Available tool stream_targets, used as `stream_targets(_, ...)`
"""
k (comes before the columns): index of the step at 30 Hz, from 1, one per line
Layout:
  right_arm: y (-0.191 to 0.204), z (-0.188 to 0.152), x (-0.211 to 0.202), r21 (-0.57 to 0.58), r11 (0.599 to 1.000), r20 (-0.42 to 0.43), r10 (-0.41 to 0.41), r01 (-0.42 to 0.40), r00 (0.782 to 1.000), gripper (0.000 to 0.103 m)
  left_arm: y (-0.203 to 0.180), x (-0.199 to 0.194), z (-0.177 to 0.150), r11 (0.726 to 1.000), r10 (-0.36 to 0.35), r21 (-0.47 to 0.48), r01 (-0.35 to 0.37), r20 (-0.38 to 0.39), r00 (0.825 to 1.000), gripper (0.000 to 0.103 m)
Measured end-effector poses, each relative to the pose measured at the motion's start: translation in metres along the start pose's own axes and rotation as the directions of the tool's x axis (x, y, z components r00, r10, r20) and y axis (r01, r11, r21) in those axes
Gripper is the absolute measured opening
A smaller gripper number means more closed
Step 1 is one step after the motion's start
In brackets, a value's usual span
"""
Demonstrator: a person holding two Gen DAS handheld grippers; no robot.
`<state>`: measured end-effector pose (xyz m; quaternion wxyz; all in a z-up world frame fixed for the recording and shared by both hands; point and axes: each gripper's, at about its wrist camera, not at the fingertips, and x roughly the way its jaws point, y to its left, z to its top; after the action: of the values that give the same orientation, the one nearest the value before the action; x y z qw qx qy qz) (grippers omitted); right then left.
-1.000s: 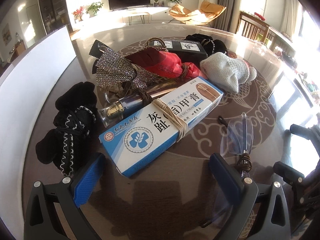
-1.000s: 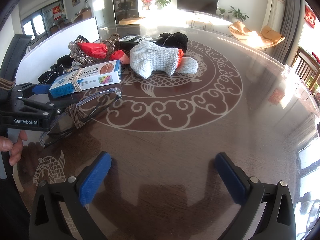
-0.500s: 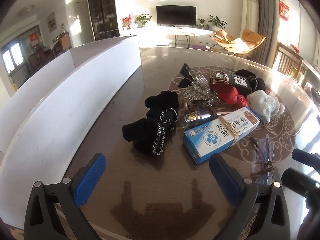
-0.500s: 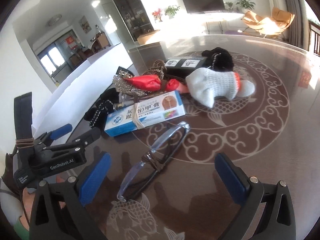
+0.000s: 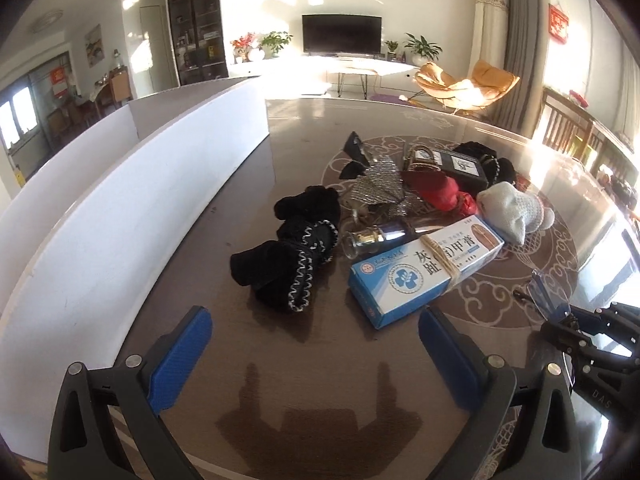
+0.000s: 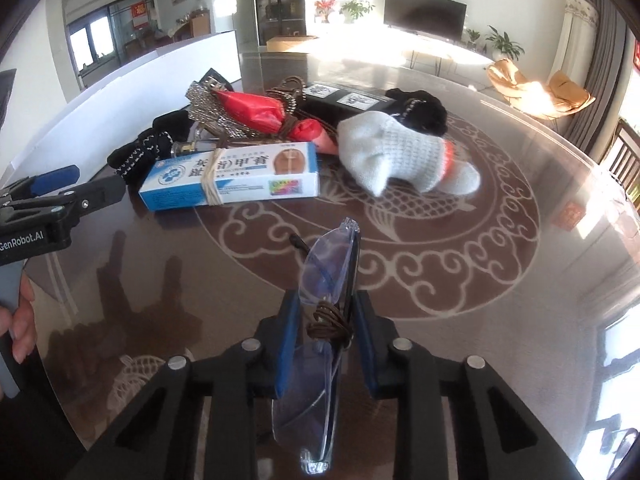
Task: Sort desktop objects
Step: 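Close the right gripper on the eyeglasses bridge and lift them, then grasp the blue-and-white nail cream box with the left gripper and lift it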
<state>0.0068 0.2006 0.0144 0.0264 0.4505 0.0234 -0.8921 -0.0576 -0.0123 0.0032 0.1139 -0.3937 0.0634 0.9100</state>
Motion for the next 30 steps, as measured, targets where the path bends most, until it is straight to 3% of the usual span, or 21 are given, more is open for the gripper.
stream_targets(3, -0.036, -0.022, -0.014, 0.024, 0.999, 0.008, -0.029, 0.029, 1.0, 0.028, -0.029, 0.008, 0.004, 0.987, -0.108, 0.118, 0.11, -0.023, 0.994, 0.103)
stream_targets(5, -0.055, -0.034, -0.022, 0.053, 0.998, 0.022, -0.039, 0.038, 0.999, 0.028, -0.042, 0.019, 0.011, 0.98, -0.106, 0.162, 0.111, -0.041, 0.994, 0.103)
stream_targets(7, -0.067, -0.043, -0.029, 0.074, 0.997, 0.045, -0.036, 0.033, 0.998, 0.029, -0.048, 0.031, 0.02, 0.983, -0.104, 0.145, 0.112, -0.06, 0.993, 0.103)
stream_targets(10, -0.071, -0.05, -0.033, 0.108, 0.993, 0.07, -0.046, 0.038, 0.996, 0.029, -0.055, 0.059, 0.025, 0.984, -0.148, 0.074, 0.161, -0.152, 0.977, 0.103)
stream_targets(12, -0.067, -0.05, -0.034, 0.11, 0.992, 0.075, -0.063, 0.055, 0.995, 0.029, -0.066, 0.062, 0.024, 0.981, -0.13, 0.122, 0.152, -0.172, 0.976, 0.103)
stream_targets(15, -0.066, -0.049, -0.033, 0.114, 0.992, 0.075, -0.065, 0.056, 0.995, 0.029, -0.085, 0.049, 0.012, 0.932, -0.248, 0.213, 0.294, -0.219, 0.944, 0.103)
stream_targets(17, -0.067, -0.049, -0.033, 0.122, 0.991, 0.077, -0.056, 0.047, 0.995, 0.029, -0.096, 0.039, 0.002, 0.903, -0.27, 0.272, 0.333, -0.245, 0.931, 0.103)
stream_targets(21, -0.066, -0.049, -0.032, 0.125, 0.991, 0.078, -0.055, 0.045, 0.995, 0.029, -0.093, 0.035, 0.002, 0.926, -0.255, 0.222, 0.307, -0.235, 0.938, 0.103)
stream_targets(26, -0.066, -0.049, -0.032, 0.119, 0.992, 0.076, -0.06, 0.051, 0.995, 0.03, -0.101, 0.059, 0.024, 0.948, -0.165, 0.233, 0.216, -0.219, 0.962, 0.103)
stream_targets(30, -0.066, -0.049, -0.032, 0.118, 0.992, 0.076, -0.062, 0.053, 0.995, 0.029, -0.114, 0.075, 0.041, 0.945, -0.187, 0.222, 0.239, -0.233, 0.955, 0.103)
